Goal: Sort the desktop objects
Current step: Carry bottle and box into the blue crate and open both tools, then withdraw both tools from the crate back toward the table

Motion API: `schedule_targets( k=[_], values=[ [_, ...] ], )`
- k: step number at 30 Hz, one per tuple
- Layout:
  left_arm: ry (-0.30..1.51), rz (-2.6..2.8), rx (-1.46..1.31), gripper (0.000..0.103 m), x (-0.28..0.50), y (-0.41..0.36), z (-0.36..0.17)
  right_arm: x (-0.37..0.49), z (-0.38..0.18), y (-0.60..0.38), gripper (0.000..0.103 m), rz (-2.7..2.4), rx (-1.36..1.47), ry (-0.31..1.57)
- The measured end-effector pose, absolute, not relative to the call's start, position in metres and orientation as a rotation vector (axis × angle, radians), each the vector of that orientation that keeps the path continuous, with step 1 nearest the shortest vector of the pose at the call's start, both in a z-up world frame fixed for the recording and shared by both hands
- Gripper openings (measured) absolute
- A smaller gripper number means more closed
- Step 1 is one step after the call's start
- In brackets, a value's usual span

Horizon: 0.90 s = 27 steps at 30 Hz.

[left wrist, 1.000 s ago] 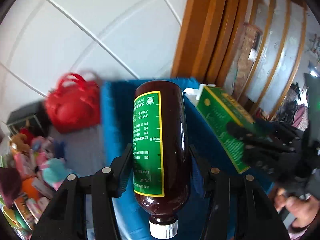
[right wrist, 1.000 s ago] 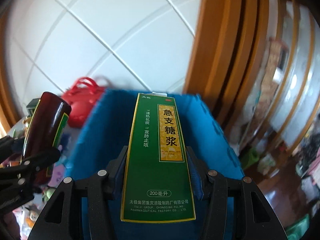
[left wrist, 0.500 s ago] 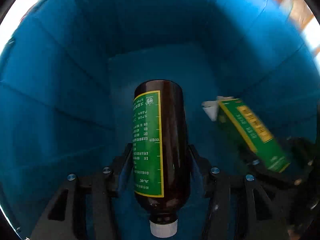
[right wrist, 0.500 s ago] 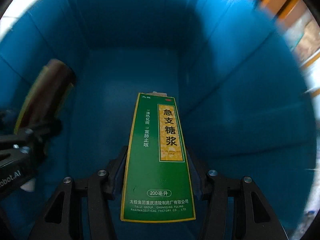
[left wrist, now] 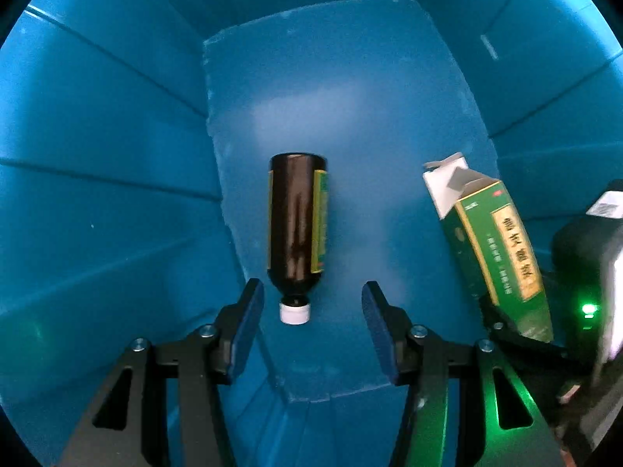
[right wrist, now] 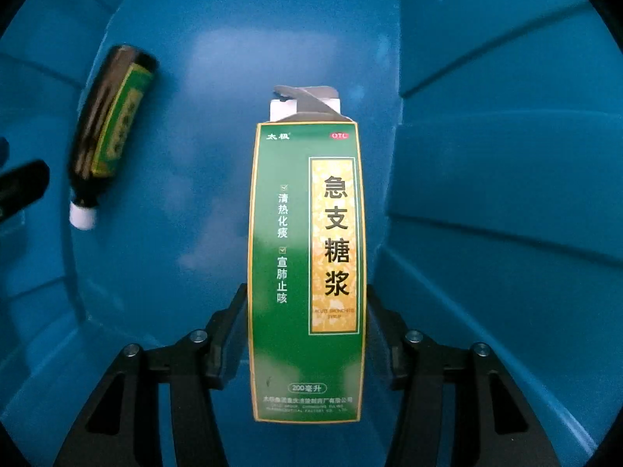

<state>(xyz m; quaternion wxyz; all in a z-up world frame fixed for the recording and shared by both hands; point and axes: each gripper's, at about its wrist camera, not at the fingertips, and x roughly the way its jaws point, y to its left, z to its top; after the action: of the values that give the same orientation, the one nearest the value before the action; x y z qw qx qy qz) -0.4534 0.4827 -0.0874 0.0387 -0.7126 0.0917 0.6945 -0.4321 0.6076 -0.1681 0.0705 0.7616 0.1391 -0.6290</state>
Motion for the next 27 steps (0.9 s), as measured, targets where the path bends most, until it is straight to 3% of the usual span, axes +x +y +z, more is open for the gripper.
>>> schedule_targets(
  k=[1, 2, 3, 4, 11, 17, 22, 27],
  values=[
    [0.274, 2.132, -2.176, 0.052, -0.452, 0.484, -0.084, -0.43, -0.169, 0.608, 0.055, -1.887, 2.293, 0.418],
    [0.27, 2.135, -2.168, 0.052, -0.451, 0.486, -0.081, -0.428, -0.17, 0.609, 0.066, -1.884, 2.296, 0.416],
    [0.266, 2.143, -2.16, 0.052, -0.454, 0.488, -0.079, -0.425, -0.17, 0.61, 0.086, -1.882, 2.301, 0.415],
    [0.266, 2.148, -2.158, 0.052, -0.457, 0.488, -0.08, -0.423, -0.169, 0.611, 0.088, -1.883, 2.298, 0.411],
    [0.225, 2.196, -2.122, 0.052, -0.463, 0.473, -0.047, -0.406, -0.125, 0.611, 0.096, -1.939, 2.234, 0.398],
    [0.126, 2.259, -1.88, 0.052, -0.443, 0.459, 0.049, -0.382, -0.027, 0.606, 0.103, -2.053, 2.031, 0.304],
    [0.074, 2.348, -1.67, 0.068, -0.406, 0.422, 0.125, -0.398, 0.062, 0.574, 0.103, -2.179, 1.824, 0.221],
    [0.103, 2.457, -1.484, 0.068, -0.353, 0.362, 0.176, -0.363, 0.108, 0.555, 0.103, -2.262, 1.617, 0.167]
  ],
)
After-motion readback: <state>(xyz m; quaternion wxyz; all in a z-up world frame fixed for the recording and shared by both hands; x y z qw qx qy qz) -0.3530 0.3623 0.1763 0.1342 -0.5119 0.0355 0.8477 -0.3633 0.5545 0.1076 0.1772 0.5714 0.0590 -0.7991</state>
